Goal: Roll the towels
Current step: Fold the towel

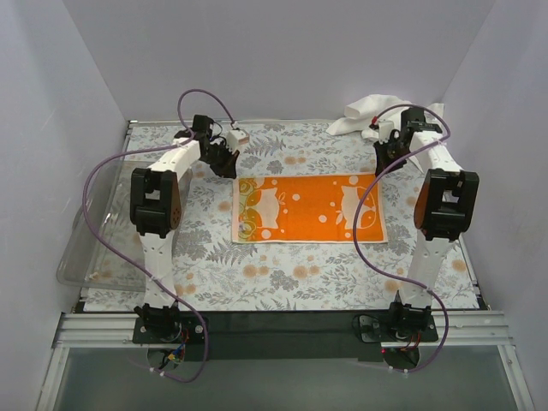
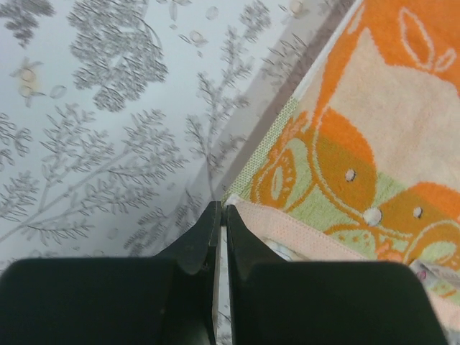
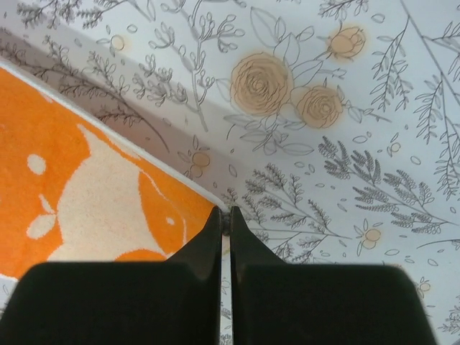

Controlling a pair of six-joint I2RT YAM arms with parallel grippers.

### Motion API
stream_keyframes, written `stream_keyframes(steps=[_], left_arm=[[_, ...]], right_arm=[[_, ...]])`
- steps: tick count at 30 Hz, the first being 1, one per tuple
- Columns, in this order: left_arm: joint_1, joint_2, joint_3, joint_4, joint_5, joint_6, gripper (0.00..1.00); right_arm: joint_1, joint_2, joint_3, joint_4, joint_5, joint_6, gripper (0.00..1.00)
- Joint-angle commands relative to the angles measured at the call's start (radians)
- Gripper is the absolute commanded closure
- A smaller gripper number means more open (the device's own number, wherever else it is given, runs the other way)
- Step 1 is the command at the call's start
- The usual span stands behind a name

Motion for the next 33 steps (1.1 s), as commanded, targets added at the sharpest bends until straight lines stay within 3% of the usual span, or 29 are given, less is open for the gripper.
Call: stream_keyframes(steps=[1, 10, 15, 23, 28, 33], left_arm=[[0.006, -0.187, -0.091, -0.012, 0.034, 0.105, 1.00], [0.004, -0.443, -0.401, -0.068, 0.064, 0.356, 1.00], [0.001, -0.511, -0.477, -0.148, 0.122, 0.412, 1.00], [-0.025, -0.609, -0.656, -0.197, 0.143, 0.412, 1.00], [-0.123, -0.631, -0.779, -0.084, 0.037, 0.330, 1.00], [-0.146, -0.597, -0.808, -0.029, -0.023, 0.274, 1.00]], right_arm=[[-0.014, -0.115, -0.053, -0.014, -0.029, -0.039, 0.99], [-0.020, -0.317, -0.308, -0.009, 0.006, -0.154, 0.99], [-0.032, -0.375, -0.400, -0.009, 0.026, -0.224, 0.99], [-0.037, -0.373, -0.504, 0.016, 0.055, -0.271, 0.99], [-0.037, -0.316, -0.507, 0.039, 0.065, -0.236, 0.99], [-0.037, -0.282, -0.487, 0.034, 0.071, -0.220, 0.99]])
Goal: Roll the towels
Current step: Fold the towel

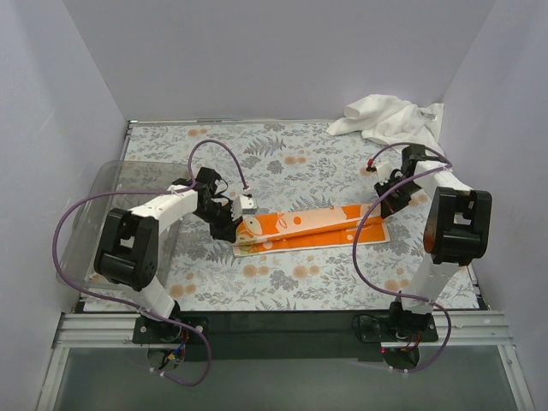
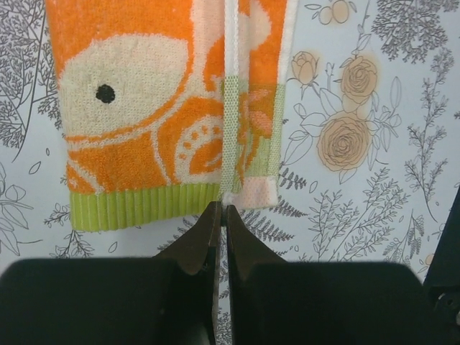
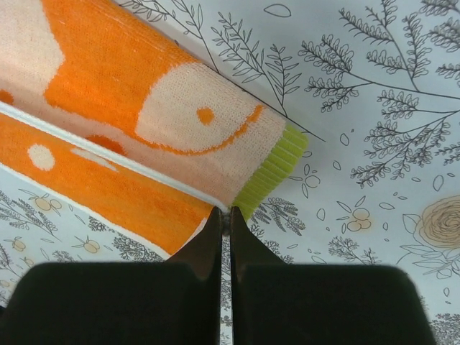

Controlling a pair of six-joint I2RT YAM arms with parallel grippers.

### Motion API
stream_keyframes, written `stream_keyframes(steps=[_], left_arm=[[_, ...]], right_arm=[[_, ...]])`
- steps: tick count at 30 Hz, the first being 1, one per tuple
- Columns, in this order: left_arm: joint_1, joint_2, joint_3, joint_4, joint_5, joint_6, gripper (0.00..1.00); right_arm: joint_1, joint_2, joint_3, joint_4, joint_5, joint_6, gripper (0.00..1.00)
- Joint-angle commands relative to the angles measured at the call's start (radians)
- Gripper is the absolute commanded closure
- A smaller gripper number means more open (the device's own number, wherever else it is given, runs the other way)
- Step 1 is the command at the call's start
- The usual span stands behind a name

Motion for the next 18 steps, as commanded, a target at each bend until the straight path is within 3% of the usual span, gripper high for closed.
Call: stream_keyframes(steps=[1, 9, 18], left_arm=[[0.007, -0.006, -0.005, 0.059, -0.081, -0.043, 1.00], [0.008, -0.001, 0.044, 0.025, -0.075, -0.038, 1.00], [0.008, -0.081, 0.133, -0.126, -0.059, 0.010, 1.00]], right_arm=[[-0.014, 0.011, 0.030, 0.026, 0.039, 0.004, 0.99], [-0.014, -0.012, 0.024, 0.017, 0.059, -0.013, 0.99], [-0.018, -0.124, 0.001, -0.038, 0.033, -0.074, 0.99]])
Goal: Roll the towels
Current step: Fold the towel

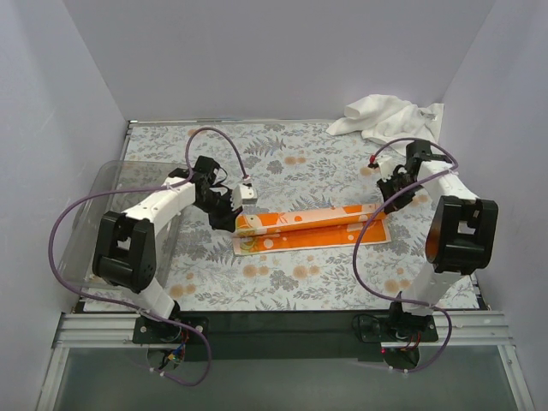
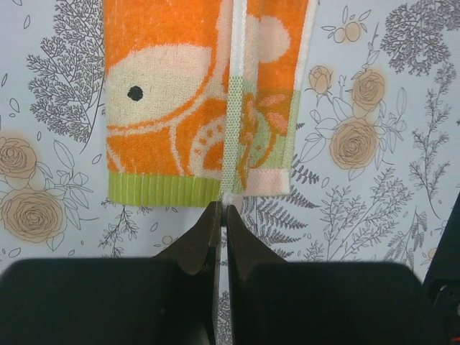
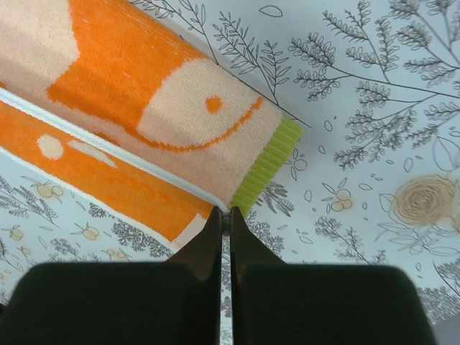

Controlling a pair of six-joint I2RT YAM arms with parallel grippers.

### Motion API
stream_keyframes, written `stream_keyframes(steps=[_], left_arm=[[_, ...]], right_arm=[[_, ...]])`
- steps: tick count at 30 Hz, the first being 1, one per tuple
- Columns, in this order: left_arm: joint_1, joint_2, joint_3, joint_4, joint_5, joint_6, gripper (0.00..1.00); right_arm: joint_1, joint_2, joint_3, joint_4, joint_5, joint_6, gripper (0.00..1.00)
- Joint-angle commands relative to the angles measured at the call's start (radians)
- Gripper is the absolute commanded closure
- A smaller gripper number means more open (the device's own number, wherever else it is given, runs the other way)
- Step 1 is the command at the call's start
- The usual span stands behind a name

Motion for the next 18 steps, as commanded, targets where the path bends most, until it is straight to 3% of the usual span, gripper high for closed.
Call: stream_keyframes(steps=[1, 8, 18], left_arm=[[0.007, -0.084, 0.039, -0.111, -0.008, 0.038, 1.00], [0.007, -0.109, -0.019, -0.116, -0.004, 0.047, 1.00], [-0.071, -0.040, -0.108, -0.022, -0.013, -0.023, 1.00]], right_arm=[[-0.016, -0.090, -0.013, -0.033, 0.016, -0.055, 0.99], [-0.016, -0.148, -0.108, -0.049, 0.004, -0.081, 0.99], [-0.014, -0.029, -0.116, 0.012, 0.004, -0.038, 0.99]])
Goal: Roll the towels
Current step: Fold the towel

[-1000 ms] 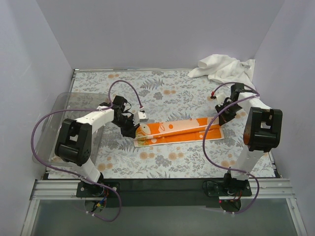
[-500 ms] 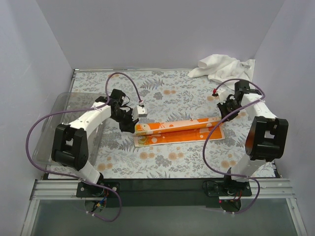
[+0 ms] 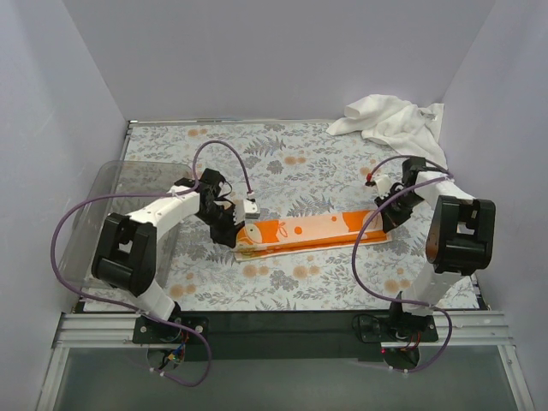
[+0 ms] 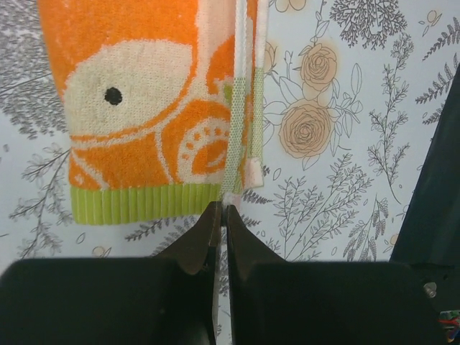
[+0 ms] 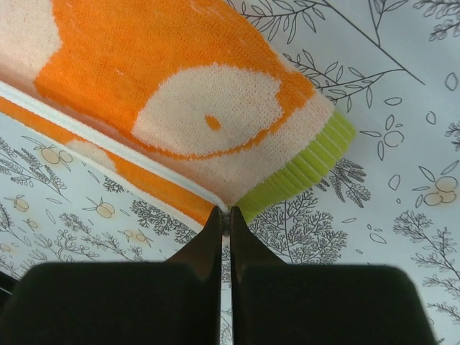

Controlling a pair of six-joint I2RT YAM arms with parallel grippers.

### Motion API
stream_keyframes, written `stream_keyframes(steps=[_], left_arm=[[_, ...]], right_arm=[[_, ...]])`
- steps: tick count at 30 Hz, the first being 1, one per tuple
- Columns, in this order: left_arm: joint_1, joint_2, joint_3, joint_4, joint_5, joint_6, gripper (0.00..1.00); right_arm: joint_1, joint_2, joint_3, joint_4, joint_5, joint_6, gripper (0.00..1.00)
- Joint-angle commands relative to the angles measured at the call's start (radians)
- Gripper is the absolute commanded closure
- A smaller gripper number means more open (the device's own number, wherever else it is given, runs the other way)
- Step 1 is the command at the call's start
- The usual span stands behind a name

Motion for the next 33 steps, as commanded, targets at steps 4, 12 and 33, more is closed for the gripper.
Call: stream_keyframes(steps=[4, 12, 33], left_arm=[[-0.049, 0.041, -0.041, 0.076, -0.057, -0.082, 1.00], [-0.049, 0.055, -0.005, 0.070, -0.091, -0.089, 1.00], [-0.082, 0.000, 0.061, -0.033, -0.015, -0.070, 1.00]], right_arm=[[-0.010, 0.043, 0.034, 0.035, 0.022, 0.012, 0.99], [-0.010, 0.028, 0.075, 0.017, 0.008, 0.032, 0.99], [-0.018, 0.066, 0.166, 0.015, -0.004, 0.041, 0.99]])
